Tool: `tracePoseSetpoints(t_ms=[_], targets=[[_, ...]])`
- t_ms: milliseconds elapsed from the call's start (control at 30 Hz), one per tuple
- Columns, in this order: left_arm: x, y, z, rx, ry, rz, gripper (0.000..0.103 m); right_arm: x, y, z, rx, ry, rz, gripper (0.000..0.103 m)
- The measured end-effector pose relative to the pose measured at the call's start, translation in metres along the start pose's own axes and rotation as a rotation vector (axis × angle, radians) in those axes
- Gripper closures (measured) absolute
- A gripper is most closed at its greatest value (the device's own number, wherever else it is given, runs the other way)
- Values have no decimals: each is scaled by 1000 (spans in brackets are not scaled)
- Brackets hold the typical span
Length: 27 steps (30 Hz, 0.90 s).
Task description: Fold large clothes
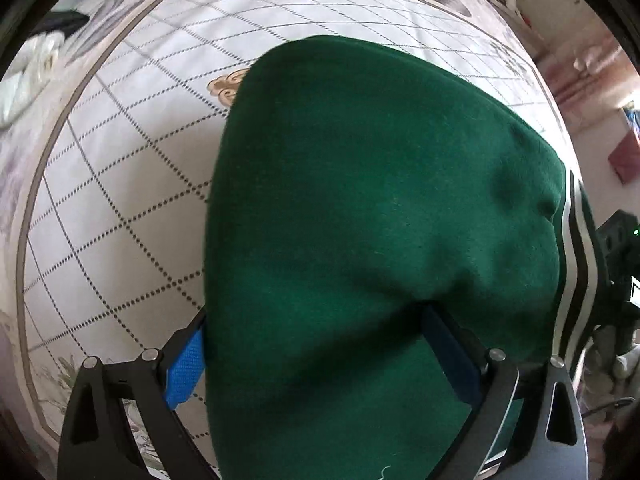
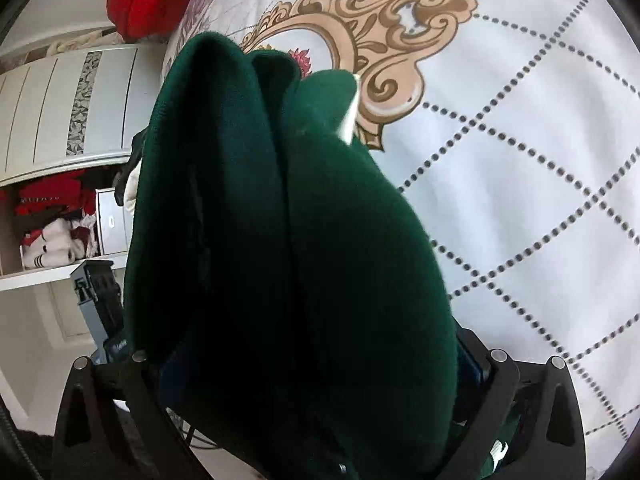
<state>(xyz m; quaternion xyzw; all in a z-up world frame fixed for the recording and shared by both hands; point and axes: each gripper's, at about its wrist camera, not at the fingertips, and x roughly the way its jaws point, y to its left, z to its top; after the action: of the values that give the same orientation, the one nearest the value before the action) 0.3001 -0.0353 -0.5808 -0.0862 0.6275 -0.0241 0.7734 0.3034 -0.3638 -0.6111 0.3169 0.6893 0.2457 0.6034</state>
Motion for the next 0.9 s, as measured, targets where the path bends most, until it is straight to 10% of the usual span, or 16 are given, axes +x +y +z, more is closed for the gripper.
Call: tracePoseSetpoints(t_ms=[100,300,900], targets=[[-9,-1,4,-13,-21,-7,3,-2,9,-2,6,-24,-1,33],[-28,-4,11,-17,-61,6,3,-6,36,-5,-21,-41,-17,54],[-67,-46,104,38,-150,-31,4,-56,99,86,-38,-189,42,61]])
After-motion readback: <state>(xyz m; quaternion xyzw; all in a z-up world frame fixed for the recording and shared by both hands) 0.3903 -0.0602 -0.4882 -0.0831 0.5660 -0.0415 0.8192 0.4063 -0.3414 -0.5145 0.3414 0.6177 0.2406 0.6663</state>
